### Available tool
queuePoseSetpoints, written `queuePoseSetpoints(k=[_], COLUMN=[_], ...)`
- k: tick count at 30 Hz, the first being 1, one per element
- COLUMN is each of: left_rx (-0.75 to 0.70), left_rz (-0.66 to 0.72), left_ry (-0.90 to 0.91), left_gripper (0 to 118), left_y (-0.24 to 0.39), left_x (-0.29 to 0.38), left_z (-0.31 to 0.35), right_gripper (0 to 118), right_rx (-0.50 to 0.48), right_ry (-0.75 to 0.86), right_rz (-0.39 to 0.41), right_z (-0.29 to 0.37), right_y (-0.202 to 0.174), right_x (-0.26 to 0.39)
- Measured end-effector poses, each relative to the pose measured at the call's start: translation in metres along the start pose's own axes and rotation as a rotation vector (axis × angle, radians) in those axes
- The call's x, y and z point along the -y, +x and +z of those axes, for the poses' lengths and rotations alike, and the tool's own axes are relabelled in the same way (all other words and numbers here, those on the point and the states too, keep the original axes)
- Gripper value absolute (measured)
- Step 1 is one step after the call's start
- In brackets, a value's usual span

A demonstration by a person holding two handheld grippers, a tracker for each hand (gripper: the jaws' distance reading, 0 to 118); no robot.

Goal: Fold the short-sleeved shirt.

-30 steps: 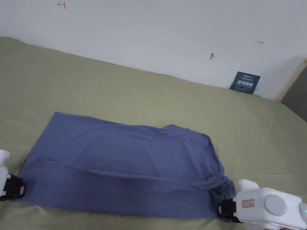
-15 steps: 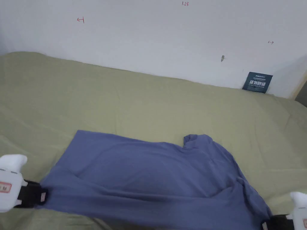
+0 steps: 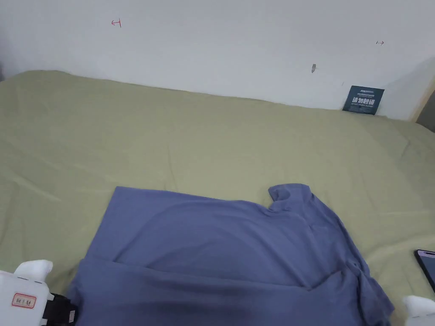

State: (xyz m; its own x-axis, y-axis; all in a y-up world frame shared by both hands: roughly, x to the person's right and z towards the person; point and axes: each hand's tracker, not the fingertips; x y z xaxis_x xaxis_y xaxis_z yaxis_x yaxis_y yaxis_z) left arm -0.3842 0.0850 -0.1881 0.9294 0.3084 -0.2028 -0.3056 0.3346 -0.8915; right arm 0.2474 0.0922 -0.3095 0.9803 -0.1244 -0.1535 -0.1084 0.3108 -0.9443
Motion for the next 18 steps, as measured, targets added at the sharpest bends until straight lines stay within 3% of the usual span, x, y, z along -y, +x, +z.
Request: queuePoseSetpoints(k=[1,4,9,10,11,12,13,15,16,17,18], left_rx=[0.002,-0.019,-0.070,-0.070,-0.065,-0.046,-0.029,-0.013,-0.015,-0.025,-0.056], left_rz=[-0.010,-0.034,-0.070,-0.077,-0.084,-0.092,-0.097,-0.095,-0.101,-0.107,-0.118], left_ry=[-0.004,-0.009,0.076,0.099,0.124,0.151,0.175,0.194,0.194,0.201,0.224], left_gripper=[26,82,85,83,80,72,50,25,25,1,0], left_y=[0.001,0.008,0.030,0.037,0.043,0.049,0.054,0.066,0.070,0.073,0.076], left_x=[-0.001,-0.004,-0.036,-0.047,-0.059,-0.071,-0.082,-0.108,-0.119,-0.131,-0.143], left_z=[0.002,0.022,0.060,0.064,0.066,0.064,0.062,0.051,0.043,0.033,0.027], right_gripper=[25,89,84,75,56,28,1,0,0,0,0], right_rx=[0.004,0.084,0.044,0.016,-0.001,-0.011,-0.023,0.013,0.005,-0.001,0.000], right_ry=[-0.010,0.005,0.096,0.109,0.117,0.135,0.146,0.151,0.159,0.176,0.187], right_rz=[0.000,0.048,0.035,0.034,0.052,0.085,0.112,0.114,0.112,0.122,0.123], right_z=[0.001,0.022,0.066,0.070,0.071,0.072,0.072,0.063,0.058,0.053,0.047], right_y=[-0.001,-0.004,-0.022,-0.029,-0.036,-0.044,-0.057,-0.074,-0.080,-0.087,-0.093], right_x=[-0.002,-0.007,-0.039,-0.048,-0.058,-0.068,-0.077,-0.099,-0.109,-0.121,-0.132])
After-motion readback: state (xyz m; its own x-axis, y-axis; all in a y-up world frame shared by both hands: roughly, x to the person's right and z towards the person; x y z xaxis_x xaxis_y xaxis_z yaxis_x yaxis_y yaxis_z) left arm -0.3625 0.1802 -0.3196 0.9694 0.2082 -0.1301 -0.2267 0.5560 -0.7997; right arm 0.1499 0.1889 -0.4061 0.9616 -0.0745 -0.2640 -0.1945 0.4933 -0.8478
